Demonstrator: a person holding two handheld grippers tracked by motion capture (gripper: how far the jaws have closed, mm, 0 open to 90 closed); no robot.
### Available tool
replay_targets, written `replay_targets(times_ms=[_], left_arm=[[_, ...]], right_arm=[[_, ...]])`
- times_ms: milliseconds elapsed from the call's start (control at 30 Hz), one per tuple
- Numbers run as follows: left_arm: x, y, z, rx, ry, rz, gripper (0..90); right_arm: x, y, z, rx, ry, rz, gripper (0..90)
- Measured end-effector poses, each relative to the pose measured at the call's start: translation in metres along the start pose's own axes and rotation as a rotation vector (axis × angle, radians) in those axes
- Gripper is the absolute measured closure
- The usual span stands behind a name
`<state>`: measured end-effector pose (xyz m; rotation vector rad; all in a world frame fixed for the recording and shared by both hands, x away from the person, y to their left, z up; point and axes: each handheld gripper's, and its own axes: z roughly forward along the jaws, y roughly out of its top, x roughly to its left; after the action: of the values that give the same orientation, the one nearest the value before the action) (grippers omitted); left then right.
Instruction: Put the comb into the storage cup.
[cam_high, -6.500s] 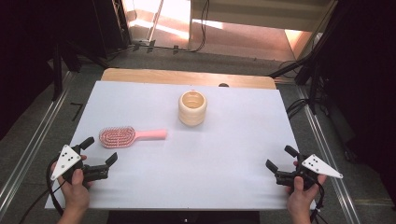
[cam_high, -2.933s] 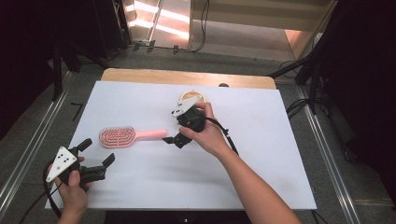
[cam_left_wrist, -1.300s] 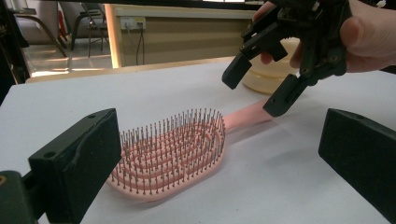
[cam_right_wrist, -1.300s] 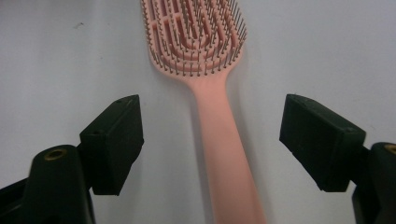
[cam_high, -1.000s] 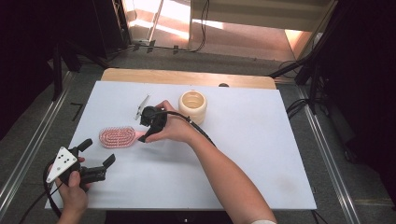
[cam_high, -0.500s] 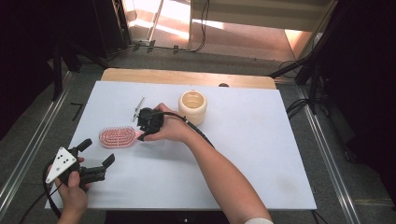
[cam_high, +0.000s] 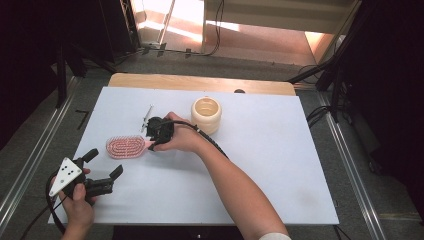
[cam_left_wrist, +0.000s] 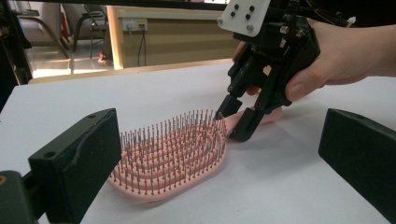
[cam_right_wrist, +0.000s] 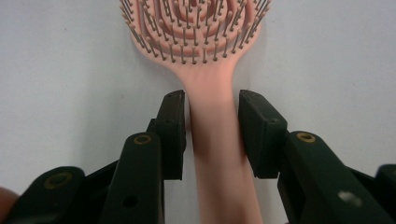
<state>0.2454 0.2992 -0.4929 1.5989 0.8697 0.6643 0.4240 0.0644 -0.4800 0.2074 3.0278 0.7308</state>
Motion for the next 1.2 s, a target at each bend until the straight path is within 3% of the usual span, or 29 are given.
replay_targets(times_ms=[333,467,733,933,967,1200], left_arm=[[-0.001,0.0,0.001,0.002,-0.002,0.003,0.0],[-0.001,0.0,0.001,0.006,0.004,0.004,0.0],[-0.001,0.0,0.001,0.003,0.001,0.004,0.0],[-0.001,0.0,0.001,0.002,-0.001,0.004,0.0],[0.0,0.0,0.001,0.002,-0.001,0.004,0.0],[-0.001,0.0,0.001,0.002,0.001,0.004,0.0]], right_arm=[[-0.001,0.001,0.002,0.011,-0.003,0.016,63.8],[0.003,0.005,0.002,0.037,-0.014,0.008,67.0],[0.004,0.005,0.001,0.035,-0.025,-0.004,67.5],[0.005,0.004,-0.003,-0.017,-0.014,-0.005,67.6],[0.004,0.004,-0.004,-0.036,-0.009,-0.025,67.6],[0.009,0.003,-0.014,-0.062,-0.02,-0.008,67.6]])
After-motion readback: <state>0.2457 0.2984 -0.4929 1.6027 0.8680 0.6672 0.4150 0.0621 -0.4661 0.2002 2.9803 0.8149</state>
